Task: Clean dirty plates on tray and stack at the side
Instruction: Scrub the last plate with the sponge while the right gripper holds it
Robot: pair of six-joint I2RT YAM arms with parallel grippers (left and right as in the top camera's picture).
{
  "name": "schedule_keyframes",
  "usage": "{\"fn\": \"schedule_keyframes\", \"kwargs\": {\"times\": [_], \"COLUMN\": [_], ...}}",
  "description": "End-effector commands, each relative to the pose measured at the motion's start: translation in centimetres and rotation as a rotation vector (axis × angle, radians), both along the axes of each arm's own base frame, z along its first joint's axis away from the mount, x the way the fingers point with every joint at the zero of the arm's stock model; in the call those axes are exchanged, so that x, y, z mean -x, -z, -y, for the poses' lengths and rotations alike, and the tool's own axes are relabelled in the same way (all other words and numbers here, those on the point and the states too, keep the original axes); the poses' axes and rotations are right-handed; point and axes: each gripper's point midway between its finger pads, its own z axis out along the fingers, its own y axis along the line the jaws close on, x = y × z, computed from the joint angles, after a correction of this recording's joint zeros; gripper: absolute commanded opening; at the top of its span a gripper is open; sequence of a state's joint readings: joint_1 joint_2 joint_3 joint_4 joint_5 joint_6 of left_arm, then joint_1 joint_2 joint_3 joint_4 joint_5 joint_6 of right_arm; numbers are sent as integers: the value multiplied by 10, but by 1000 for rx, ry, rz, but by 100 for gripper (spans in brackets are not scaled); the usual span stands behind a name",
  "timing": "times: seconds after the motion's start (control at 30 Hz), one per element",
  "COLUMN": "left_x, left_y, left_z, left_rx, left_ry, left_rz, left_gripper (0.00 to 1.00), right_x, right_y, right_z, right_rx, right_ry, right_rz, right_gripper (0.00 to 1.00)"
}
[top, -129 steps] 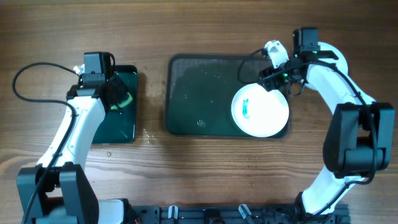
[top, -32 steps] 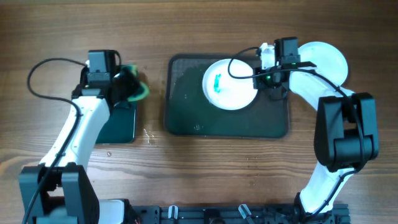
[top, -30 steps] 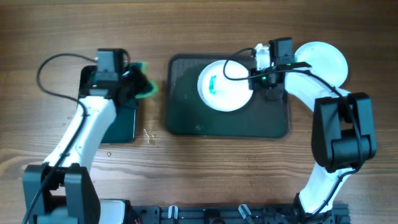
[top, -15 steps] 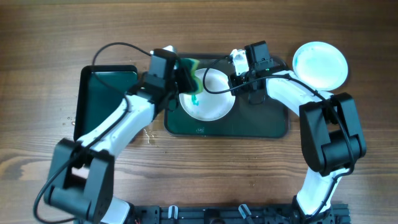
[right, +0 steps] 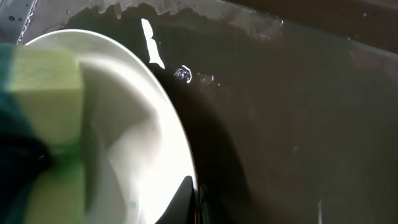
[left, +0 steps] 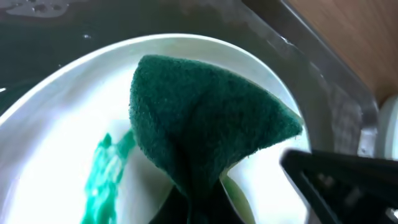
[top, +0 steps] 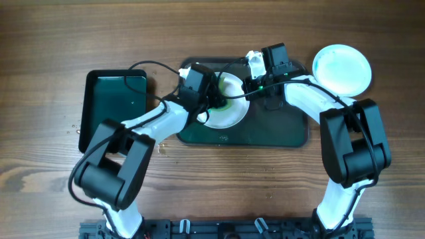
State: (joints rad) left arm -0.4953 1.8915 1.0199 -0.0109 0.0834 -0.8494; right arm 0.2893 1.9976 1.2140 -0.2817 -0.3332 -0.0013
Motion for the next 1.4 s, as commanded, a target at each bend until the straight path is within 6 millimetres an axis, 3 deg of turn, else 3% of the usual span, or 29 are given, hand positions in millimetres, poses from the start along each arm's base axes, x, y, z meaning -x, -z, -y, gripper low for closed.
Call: {"fn": "schedule_keyframes", "kwargs": {"times": [0.0, 0.13, 0.23, 0.4, 0.5, 0.6, 0.7, 0.77, 1.07, 1.2, 1.37], "left_x": [-1, 5, 11, 14, 7, 0, 0, 2, 18, 21, 27], "left_y": [27, 40, 42, 29, 1, -21, -23, -23, 17, 35, 40], "left_z": [-24, -72, -103, -125, -123, -105, -53, -29, 14, -15, -83], "left_rx": [-132, -349, -499, -561, -524, -415, -173, -84, -76, -229, -581], "left_ry": [-105, -215, -206, -204, -226, -198, -49, 20, 109, 35, -87], "left_rz": [-11, -34, -51, -67, -3, 44, 28, 25, -7, -36, -37], "left_gripper": [4, 4, 4, 4, 4, 4, 4, 4, 4, 4, 4], "right_x": [3, 4, 9, 10, 11, 13, 14, 14, 10, 10, 10], "right_y": [8, 9, 14, 22, 27, 33, 41, 45, 42, 41, 41], "right_z": [-5, -5, 1, 16, 16, 16, 17, 17, 11, 11, 11], "right_rx": [-25, -33, -5, 62, 63, 63, 68, 69, 20, 20, 20], "right_ry": [11, 36, 57, 128, 135, 149, 150, 150, 187, 186, 186], "right_rz": [-35, -56, -82, -104, -117, -138, -152, -157, -161, -161, -161], "right_gripper": [4, 4, 4, 4, 4, 4, 4, 4, 5, 4, 4]}}
